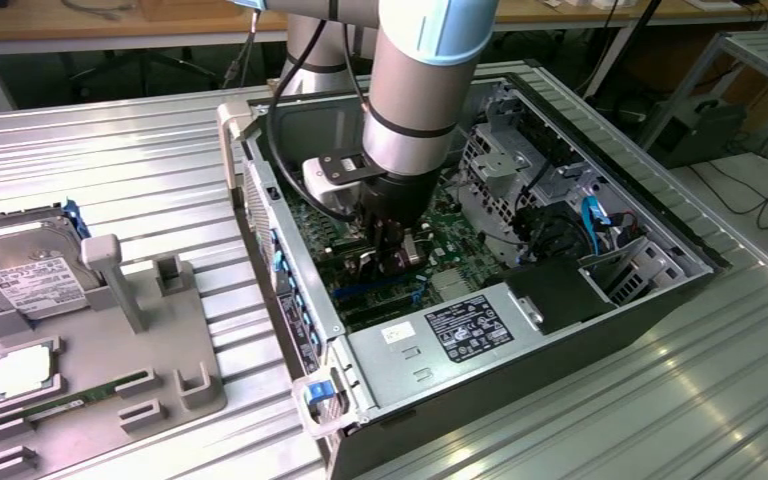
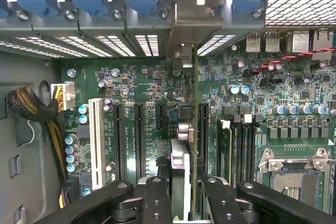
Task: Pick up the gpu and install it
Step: 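Insert the gpu into the slot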
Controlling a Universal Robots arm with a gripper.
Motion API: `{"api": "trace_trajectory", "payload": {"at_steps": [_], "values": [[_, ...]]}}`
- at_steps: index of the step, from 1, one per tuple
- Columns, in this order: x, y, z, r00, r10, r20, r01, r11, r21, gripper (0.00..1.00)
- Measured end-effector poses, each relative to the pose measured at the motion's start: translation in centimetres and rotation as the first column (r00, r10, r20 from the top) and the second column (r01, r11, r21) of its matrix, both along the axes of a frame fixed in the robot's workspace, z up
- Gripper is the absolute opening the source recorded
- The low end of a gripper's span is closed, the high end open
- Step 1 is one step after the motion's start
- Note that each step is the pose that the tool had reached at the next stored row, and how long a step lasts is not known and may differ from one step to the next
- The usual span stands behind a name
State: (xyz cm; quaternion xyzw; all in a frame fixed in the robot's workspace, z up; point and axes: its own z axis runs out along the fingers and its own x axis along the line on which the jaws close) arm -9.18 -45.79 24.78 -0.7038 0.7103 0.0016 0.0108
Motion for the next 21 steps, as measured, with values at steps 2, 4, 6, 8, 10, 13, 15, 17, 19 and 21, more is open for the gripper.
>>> {"api": "trace_trajectory", "payload": {"at_steps": [2,4,6,8,10,13,15,17,19,21], "values": [[-0.05,0.00,0.01,1.0000,0.000,0.0000,0.000,1.0000,-0.0001,0.28],[-0.20,0.00,0.06,1.0000,0.000,-0.0001,0.000,1.0000,-0.0001,0.28],[-0.29,0.00,0.08,1.0000,0.000,0.0000,0.000,1.0000,0.0000,0.28],[-0.42,0.00,0.10,1.0000,0.000,0.0000,0.000,1.0000,-0.0001,0.28],[-0.42,0.07,-0.05,1.0000,0.001,-0.0004,-0.001,1.0000,0.0000,0.28],[-0.42,0.08,-0.24,1.0000,0.001,-0.0011,-0.001,1.0000,-0.0001,0.28],[-0.42,0.08,-0.33,1.0000,0.001,-0.0012,-0.001,1.0000,-0.0002,0.28],[-0.42,0.08,-0.36,1.0000,0.001,-0.0012,-0.001,1.0000,-0.0001,0.28],[-0.42,0.08,-0.36,1.0000,0.001,-0.0012,-0.001,1.0000,-0.0001,0.28],[-0.44,0.08,-0.57,1.0000,0.001,-0.0012,-0.001,1.0000,-0.0001,0.28]]}}
